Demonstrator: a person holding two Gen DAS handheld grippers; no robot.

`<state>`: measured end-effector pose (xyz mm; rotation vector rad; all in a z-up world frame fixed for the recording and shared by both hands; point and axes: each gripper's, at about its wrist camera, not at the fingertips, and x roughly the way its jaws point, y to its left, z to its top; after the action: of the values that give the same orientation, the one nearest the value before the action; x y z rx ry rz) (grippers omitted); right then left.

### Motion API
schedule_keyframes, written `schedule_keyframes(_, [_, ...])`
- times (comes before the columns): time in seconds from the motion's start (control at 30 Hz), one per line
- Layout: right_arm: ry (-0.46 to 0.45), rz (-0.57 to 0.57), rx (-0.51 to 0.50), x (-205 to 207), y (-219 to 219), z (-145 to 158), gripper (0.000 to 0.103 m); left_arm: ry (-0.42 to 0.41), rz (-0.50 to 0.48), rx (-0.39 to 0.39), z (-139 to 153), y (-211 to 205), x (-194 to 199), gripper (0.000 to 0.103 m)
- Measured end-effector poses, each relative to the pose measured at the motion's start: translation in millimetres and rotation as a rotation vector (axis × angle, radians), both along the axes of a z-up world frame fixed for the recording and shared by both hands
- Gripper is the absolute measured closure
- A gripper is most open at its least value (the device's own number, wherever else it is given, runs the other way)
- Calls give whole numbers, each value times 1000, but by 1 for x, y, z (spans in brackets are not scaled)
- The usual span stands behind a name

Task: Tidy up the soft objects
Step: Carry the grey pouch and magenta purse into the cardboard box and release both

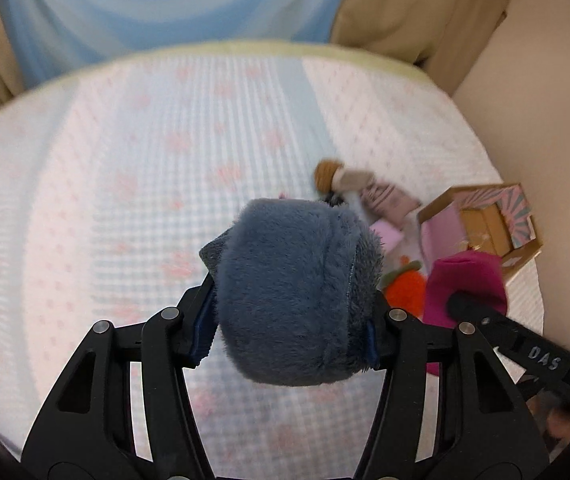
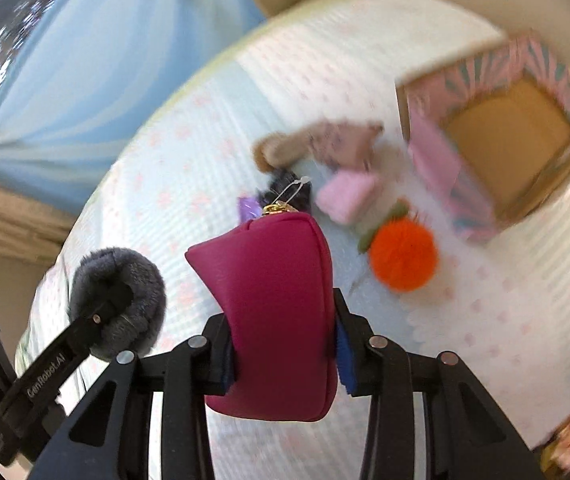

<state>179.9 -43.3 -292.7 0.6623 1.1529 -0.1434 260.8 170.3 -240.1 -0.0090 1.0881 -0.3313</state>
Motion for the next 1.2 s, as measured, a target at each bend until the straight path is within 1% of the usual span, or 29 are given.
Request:
schedule_keyframes(0.03, [-15, 27, -20, -3, -1, 20, 67, -21, 5, 2, 18, -1, -7, 50])
schedule_keyframes(0.07, [-28, 47, -38, -2, 4, 35, 67, -34, 7, 2, 29, -2, -12, 50])
schedule_keyframes(0.1, [-49, 78, -61, -8, 1, 57, 67, -47, 12, 3, 41, -4, -17, 50])
schedule_keyframes(0.17, [-84, 116, -89, -14, -6, 86, 67, -64, 26, 0, 59, -8, -26, 50])
schedule_keyframes(0.2, [-95, 127, -101, -13, -4, 93, 67, -69, 35, -6, 68, -11, -31, 50])
schedule_keyframes(0.23, [-114, 146, -119, -17, -11, 109, 67, -74, 45, -15, 76, -16, -35, 50])
schedule_keyframes(0.37, [-170, 184, -163, -36, -40, 145, 67, -92, 66, -36, 99, -47, -50, 50])
schedule_keyframes(0.4, [-179, 188, -164, -38, -45, 149, 67, -99, 68, -36, 103, -58, -52, 50])
schedule_keyframes(0.5, [-198, 203, -168, -44, -78, 164, 67, -121, 93, -43, 115, -93, -64, 50])
schedule_keyframes(0.57, [-202, 222, -180, -42, -103, 163, 67, -122, 107, -62, 119, -121, -69, 50])
schedule_keyframes(0.63, [-202, 237, -201, -44, -126, 167, 67, -121, 107, -60, 119, -152, -72, 50])
schedule_keyframes(0.7, [-200, 251, -218, -42, -155, 167, 67, -110, 107, -55, 114, -183, -73, 50])
schedule_keyframes(0.87, [-166, 268, -266, -34, -219, 159, 67, -49, 101, -83, 89, -255, -66, 50])
schedule_keyframes(1.0, [-113, 270, -277, -24, -265, 141, 67, -12, 70, -69, 67, -300, -58, 50])
schedule_keyframes(1.2, [-36, 256, -266, -11, -313, 103, 67, 70, -6, -20, 28, -357, -37, 50])
